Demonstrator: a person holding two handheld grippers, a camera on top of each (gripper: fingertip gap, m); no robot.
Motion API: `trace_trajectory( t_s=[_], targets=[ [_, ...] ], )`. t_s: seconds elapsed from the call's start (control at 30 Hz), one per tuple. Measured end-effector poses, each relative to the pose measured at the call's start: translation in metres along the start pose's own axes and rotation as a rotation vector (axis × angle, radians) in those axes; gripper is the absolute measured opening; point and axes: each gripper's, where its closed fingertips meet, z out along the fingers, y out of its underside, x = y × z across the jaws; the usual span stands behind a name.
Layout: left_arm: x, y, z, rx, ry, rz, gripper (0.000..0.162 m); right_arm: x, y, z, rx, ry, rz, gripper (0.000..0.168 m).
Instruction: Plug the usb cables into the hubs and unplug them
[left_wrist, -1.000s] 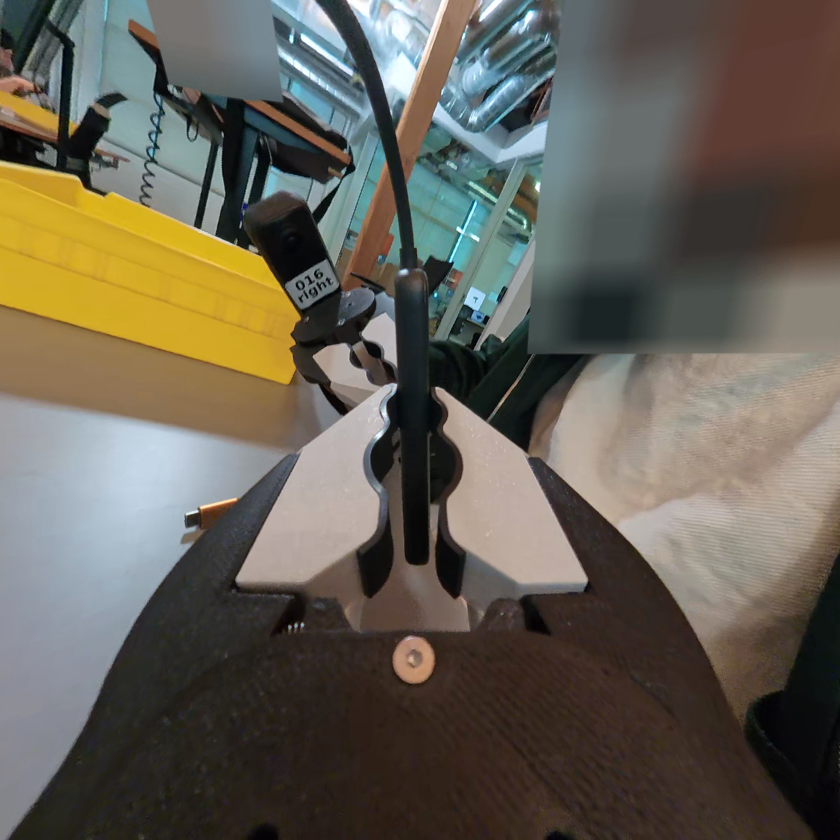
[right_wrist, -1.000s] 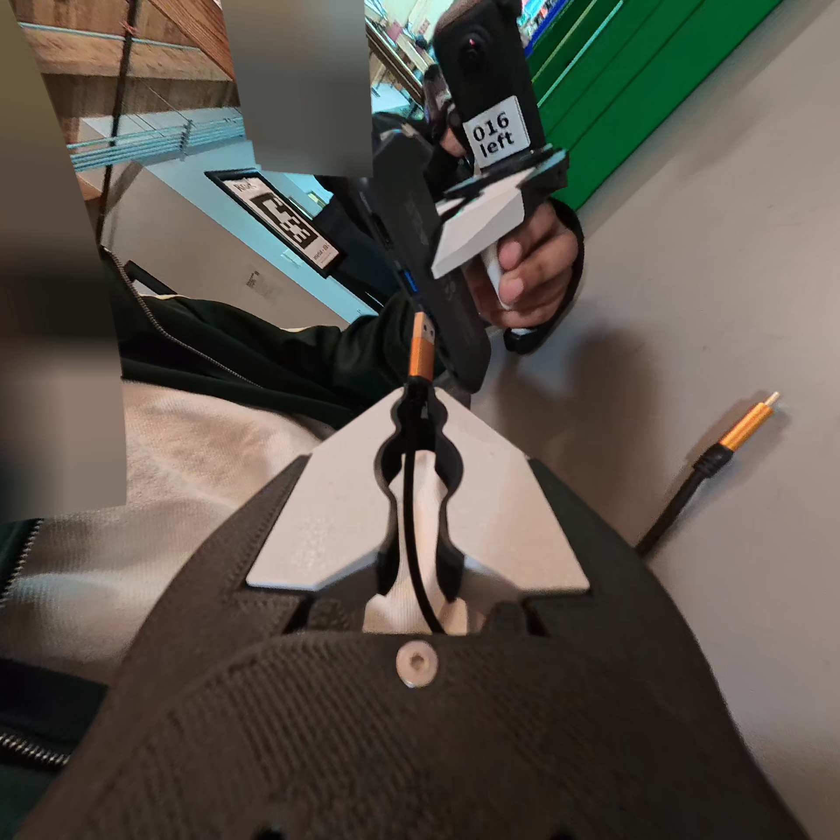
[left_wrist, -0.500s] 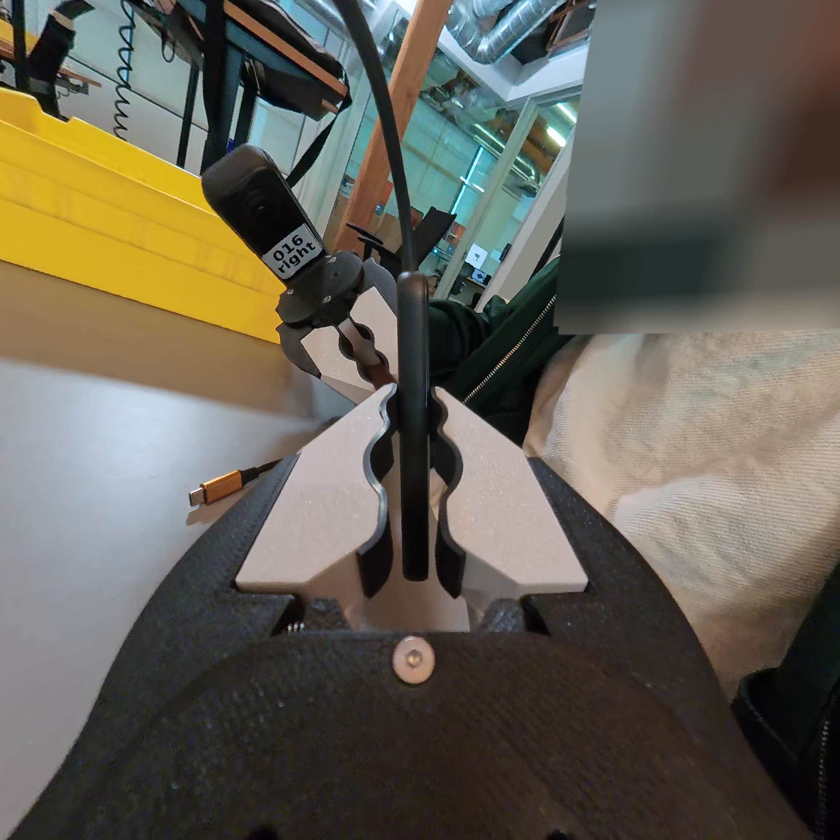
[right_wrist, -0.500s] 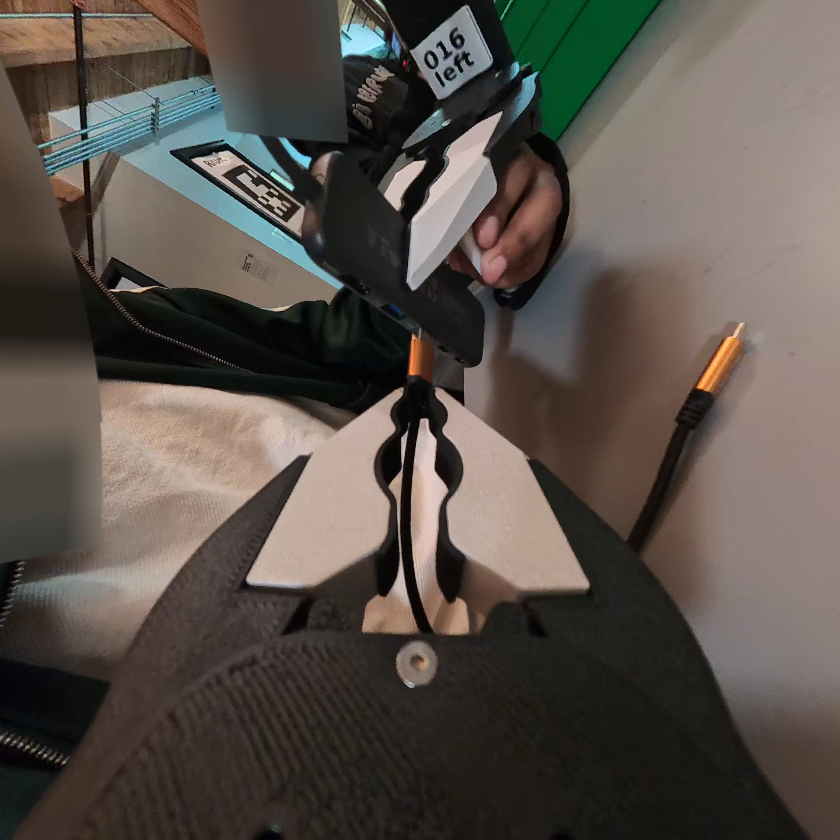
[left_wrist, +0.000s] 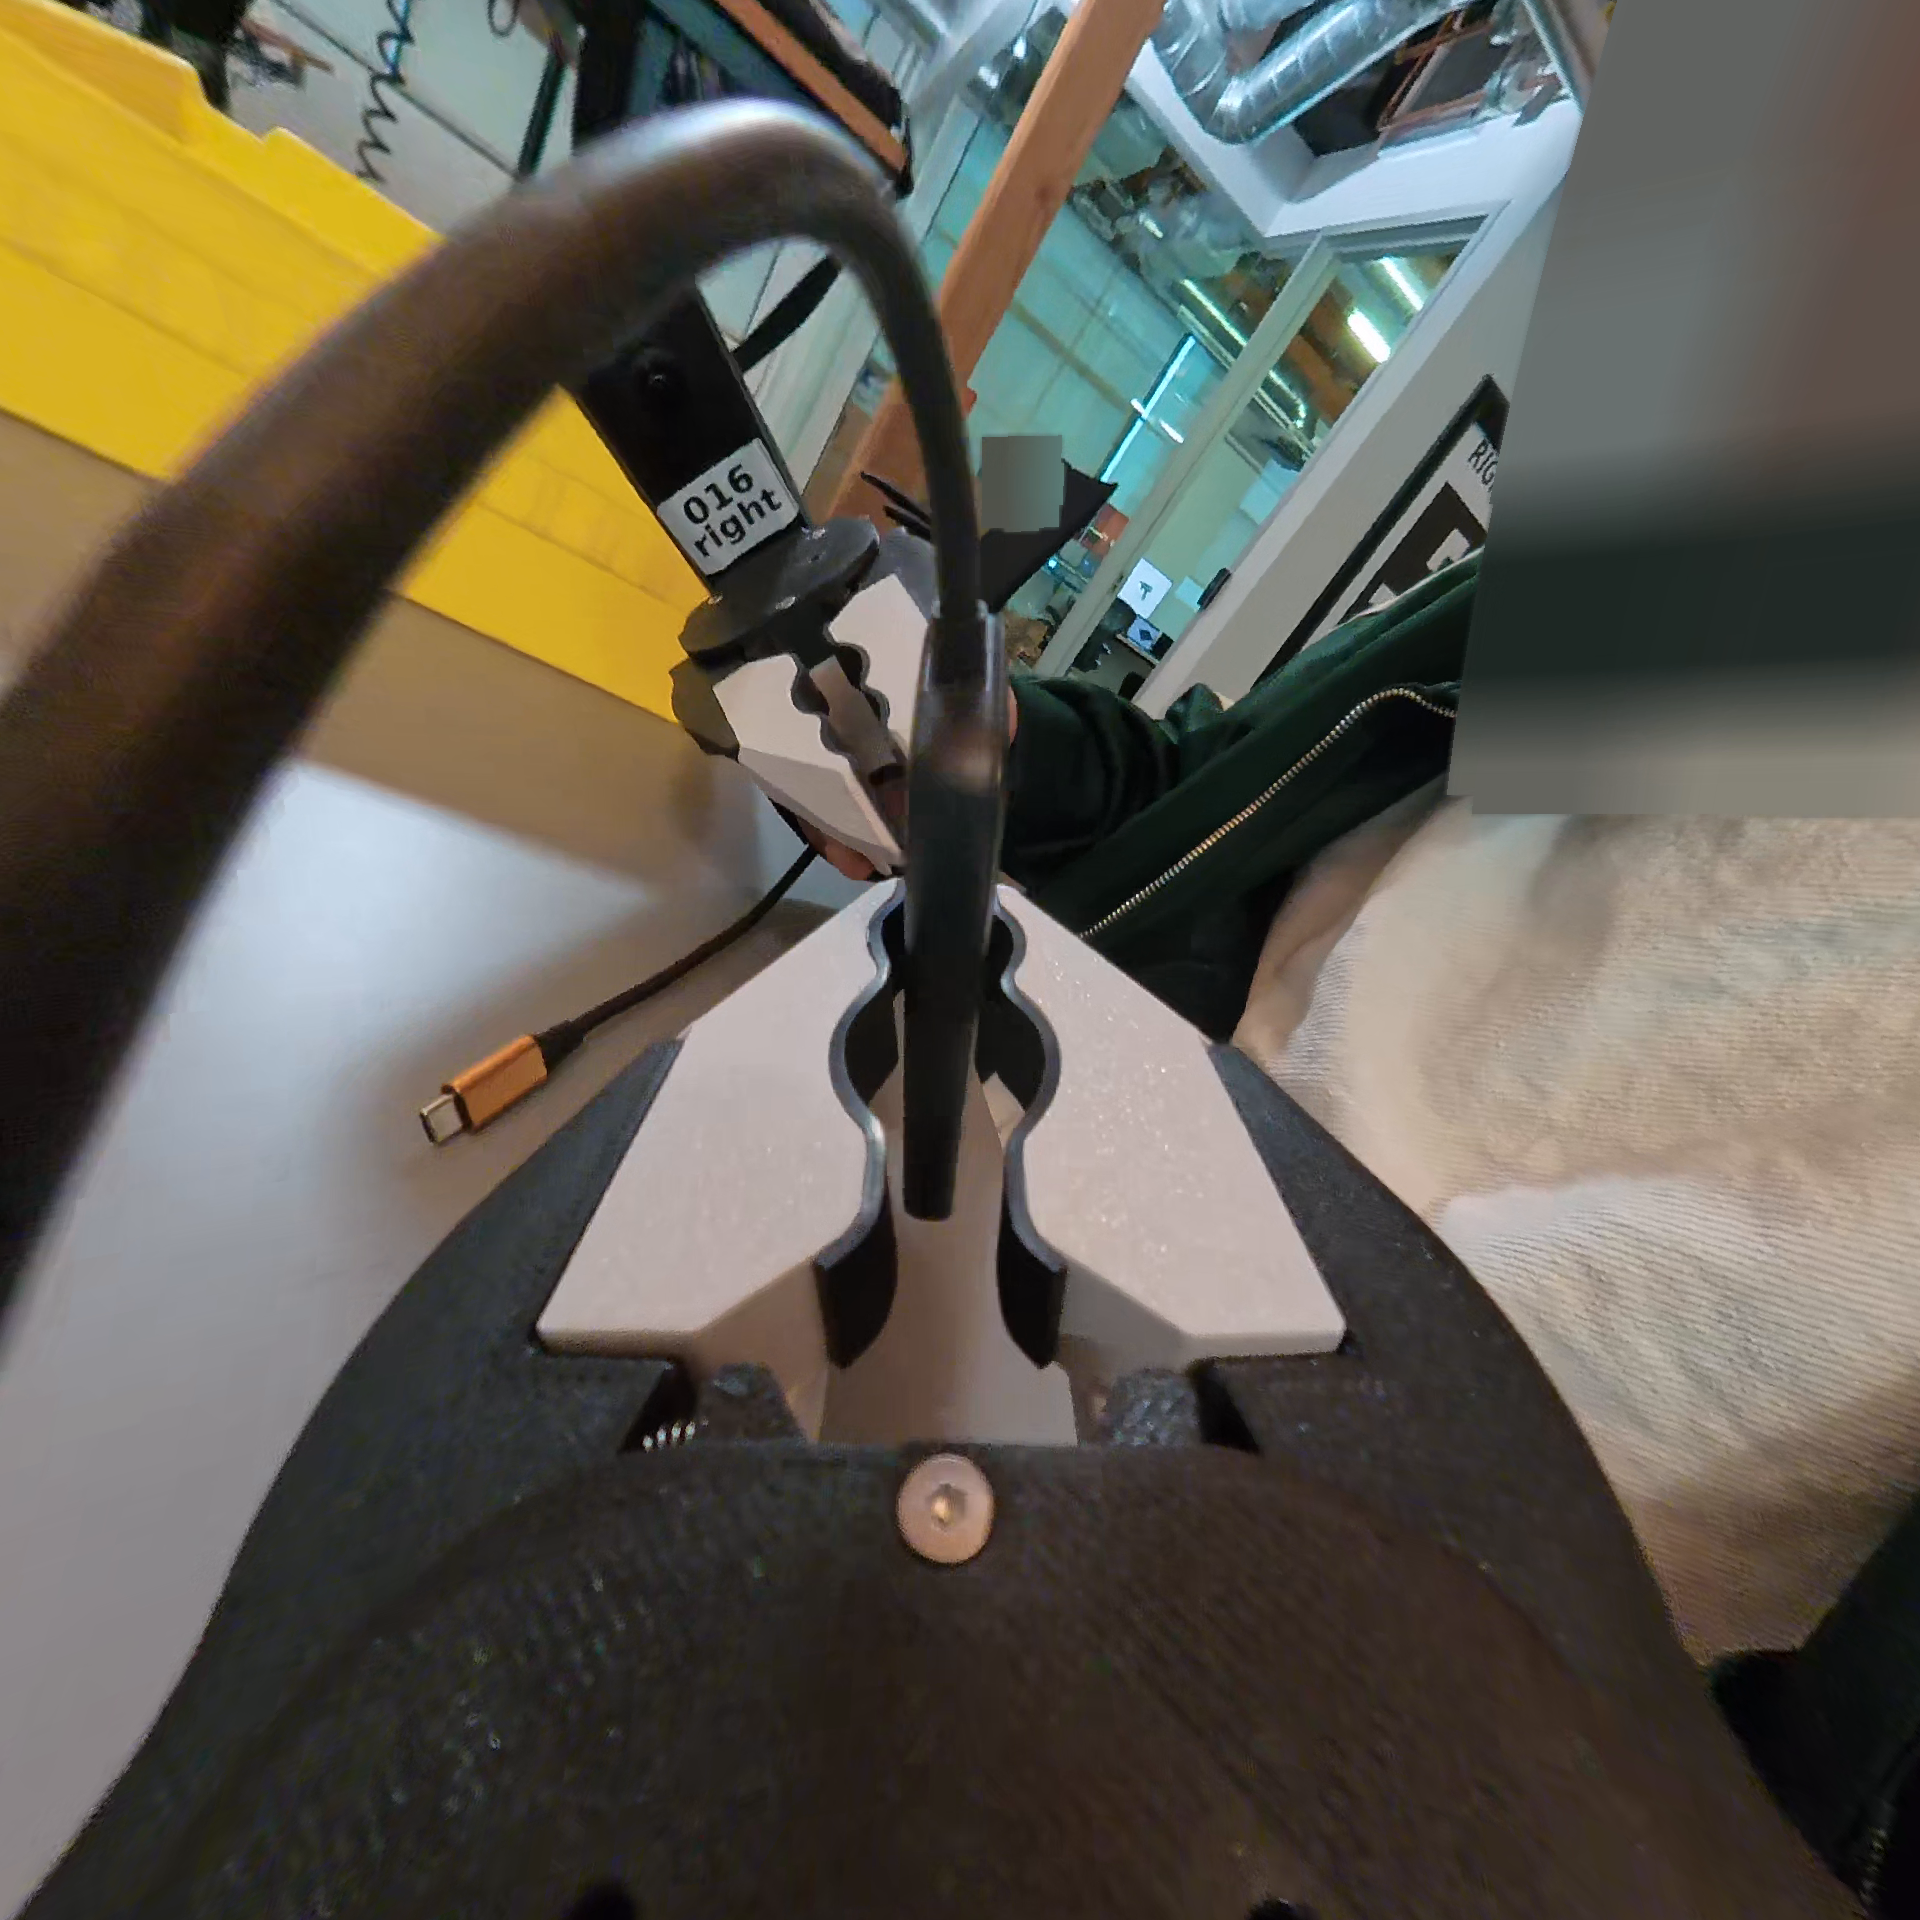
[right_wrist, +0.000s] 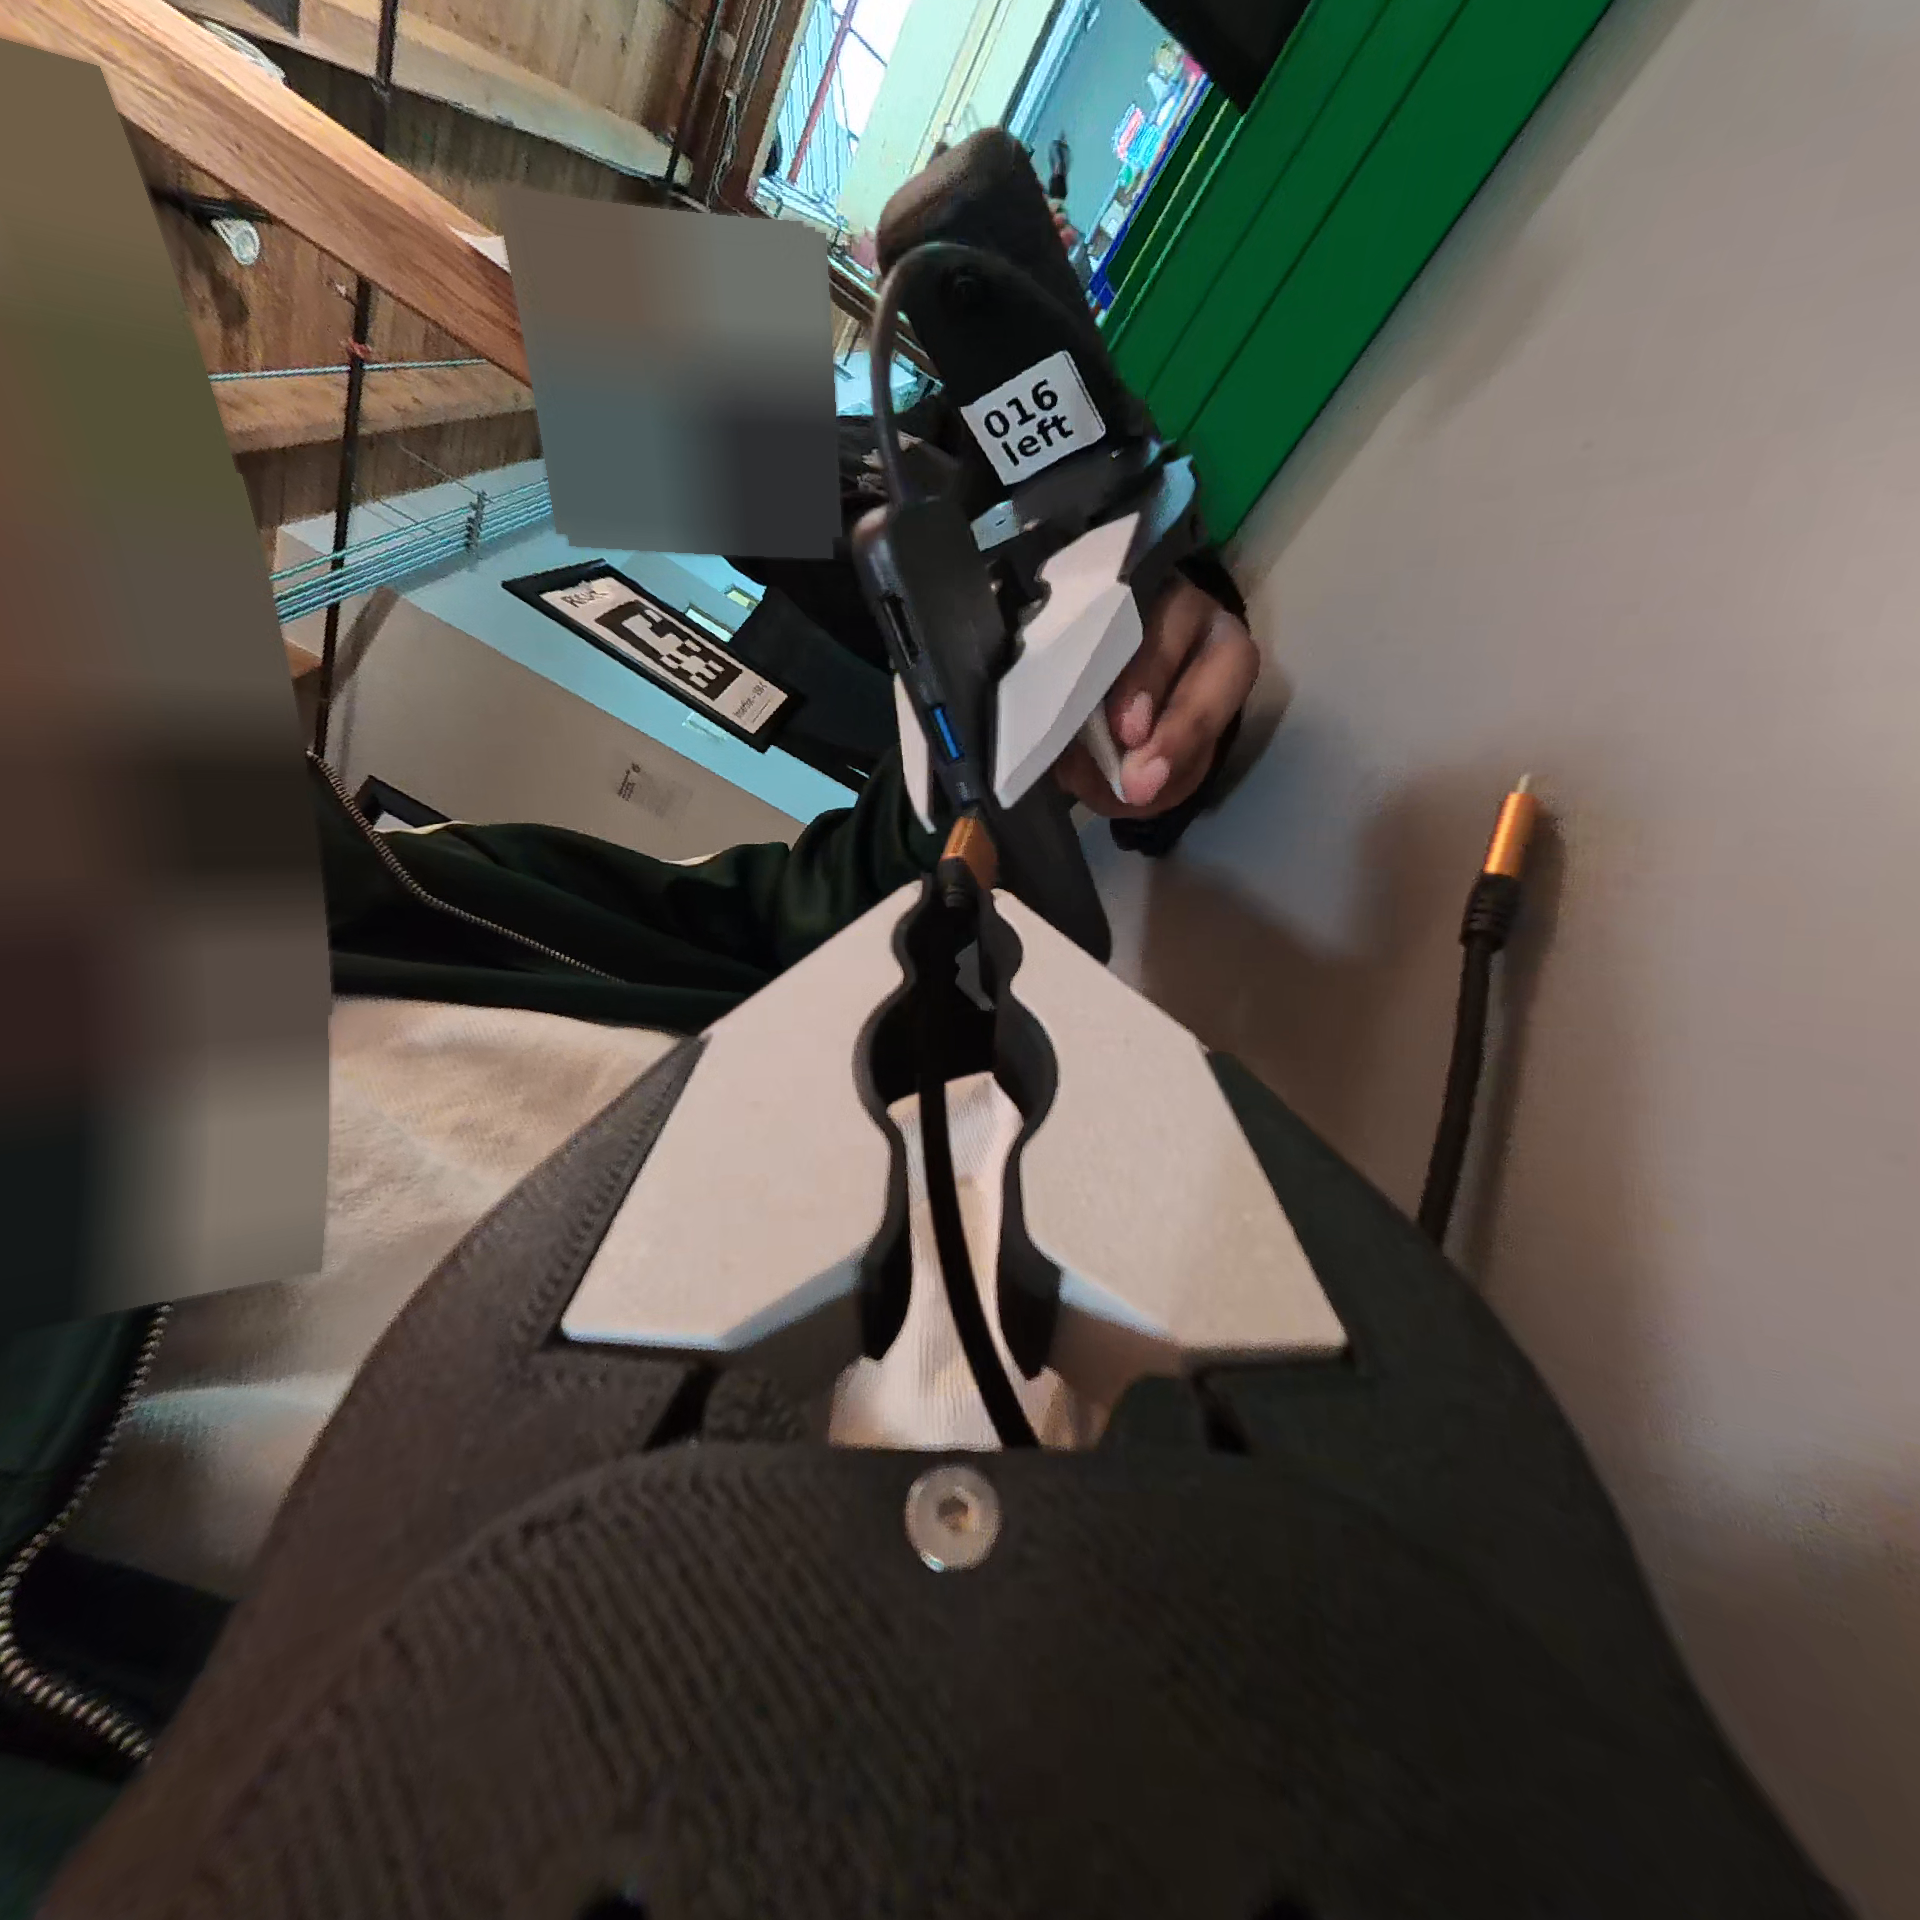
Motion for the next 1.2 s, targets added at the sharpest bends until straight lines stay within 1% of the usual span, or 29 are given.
trace_trajectory(
  t_s=[0.17,0.27,0.3,0.4,0.47,0.53,0.73,0.83,1.0,1.2],
  targets=[
    [-0.005,-0.001,-0.001,0.000,-0.044,0.020,0.008,0.004,-0.001,-0.001,0.009,0.029,-0.027,0.006],
    [-0.007,-0.006,-0.001,0.032,-0.051,0.025,0.008,0.003,-0.008,-0.002,0.033,0.069,-0.163,0.006],
    [-0.007,-0.007,-0.001,0.041,-0.045,0.015,0.008,0.002,-0.010,-0.003,0.036,0.090,-0.229,0.008],
    [-0.008,-0.007,0.000,0.044,-0.045,-0.001,0.008,0.005,-0.014,-0.007,0.021,0.183,-0.383,0.023],
    [-0.008,-0.008,0.000,0.051,-0.045,0.000,0.008,0.008,-0.014,-0.009,0.015,0.222,-0.425,0.025],
    [-0.007,-0.009,0.000,0.060,-0.035,-0.008,0.008,0.009,-0.013,-0.008,0.008,0.223,-0.419,0.025],
    [-0.008,-0.007,0.001,0.051,-0.032,-0.026,0.008,0.006,-0.008,-0.001,-0.013,0.219,-0.453,0.007],
    [-0.008,-0.007,0.002,0.051,-0.033,-0.028,0.008,0.004,-0.007,0.000,-0.028,0.232,-0.468,0.006],
    [-0.008,-0.005,0.003,0.041,-0.039,-0.026,0.008,0.003,-0.006,0.001,-0.052,0.290,-0.550,0.006],
    [-0.013,-0.007,0.003,0.052,-0.056,-0.048,0.009,0.003,-0.010,-0.001,-0.016,0.292,-0.527,0.006]
  ],
)
